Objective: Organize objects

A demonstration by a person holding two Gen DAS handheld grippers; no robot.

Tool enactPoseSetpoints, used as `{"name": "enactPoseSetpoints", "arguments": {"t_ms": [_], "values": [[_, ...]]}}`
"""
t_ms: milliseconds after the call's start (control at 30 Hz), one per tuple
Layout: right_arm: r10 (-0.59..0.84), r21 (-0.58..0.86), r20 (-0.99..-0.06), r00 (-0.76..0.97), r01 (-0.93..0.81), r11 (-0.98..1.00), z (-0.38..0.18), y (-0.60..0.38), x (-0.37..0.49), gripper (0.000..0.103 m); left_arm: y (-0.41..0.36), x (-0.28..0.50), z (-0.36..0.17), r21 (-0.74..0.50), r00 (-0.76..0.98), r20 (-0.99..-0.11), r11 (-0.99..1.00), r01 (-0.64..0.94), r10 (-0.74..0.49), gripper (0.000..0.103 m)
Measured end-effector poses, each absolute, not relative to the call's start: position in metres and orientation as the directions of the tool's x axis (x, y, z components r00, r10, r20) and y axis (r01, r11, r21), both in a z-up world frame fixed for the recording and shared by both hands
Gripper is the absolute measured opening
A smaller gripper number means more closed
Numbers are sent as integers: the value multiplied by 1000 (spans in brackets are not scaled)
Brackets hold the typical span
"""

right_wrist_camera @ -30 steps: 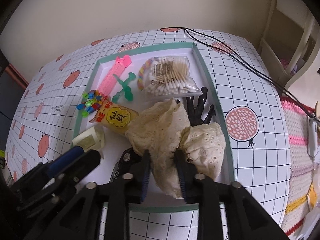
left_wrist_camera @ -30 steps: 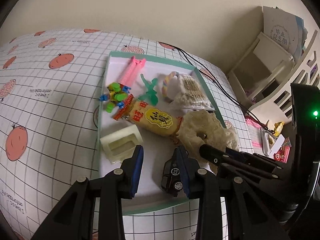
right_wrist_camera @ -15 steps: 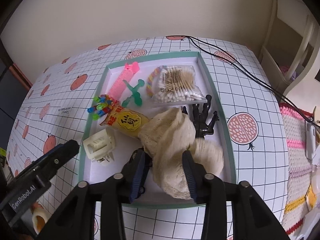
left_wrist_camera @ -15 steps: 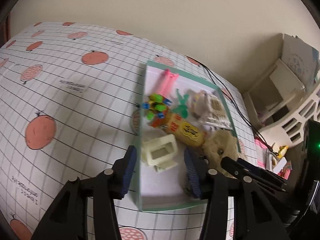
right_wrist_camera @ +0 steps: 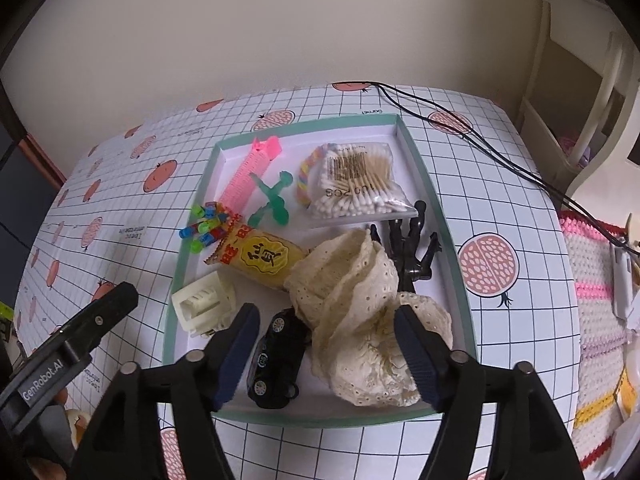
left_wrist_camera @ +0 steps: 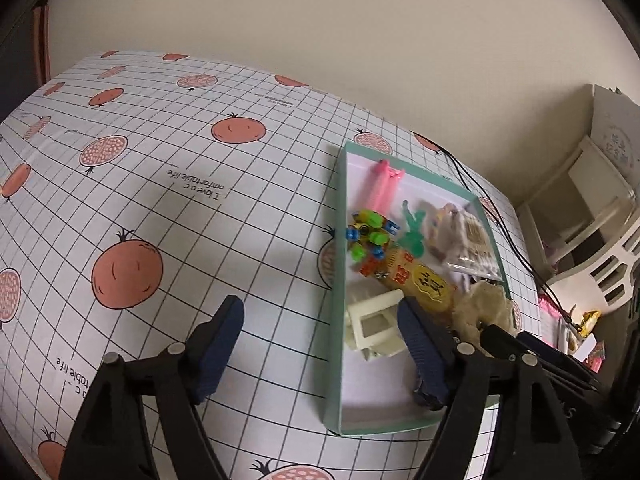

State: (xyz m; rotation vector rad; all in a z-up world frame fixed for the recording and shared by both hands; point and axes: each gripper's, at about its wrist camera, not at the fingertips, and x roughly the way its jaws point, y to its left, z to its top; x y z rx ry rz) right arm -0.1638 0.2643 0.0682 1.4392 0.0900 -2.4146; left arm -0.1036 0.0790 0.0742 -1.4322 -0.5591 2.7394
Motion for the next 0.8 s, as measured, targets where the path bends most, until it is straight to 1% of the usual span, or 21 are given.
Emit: {"name": "enactPoseSetpoints", "arguments": {"t_ms": [33, 167, 233, 333, 467, 533, 667, 800], "values": [[-247, 112, -865, -438, 311, -944, 68, 264, -164, 80, 78, -104, 74, -304, -587, -795, -938, 168, 152, 94], [-251, 116, -861, -443, 309, -944, 68, 263, -163, 88, 74, -104, 74, -292, -596, -793, -939, 183, 131, 96], [-251, 115, -859, -446, 310, -944, 69, 263, -162, 95, 72, -103, 74, -283, -597, -794, -940, 190, 118, 99], [-250, 113, -858, -448, 310, -944, 68, 262, -162, 102, 71, -103, 74, -271, -601, -794, -941, 204, 98, 100], [-252, 111, -855, -454, 313, -943, 68, 262, -162, 103, 69, -102, 74, -248, -600, -797, -941, 229, 64, 100], [-250, 107, -853, -458, 315, -943, 69, 261, -161, 103, 66, -102, 73, -254, -598, -799, -937, 241, 63, 103], [-260, 121, -854, -451, 314, -942, 68, 260, -162, 103, 62, -102, 74, -256, -605, -795, -932, 258, 51, 103], [-263, 122, -849, -458, 315, -941, 70, 259, -160, 103, 63, -100, 78, -229, -617, -786, -941, 250, 28, 103]]}}
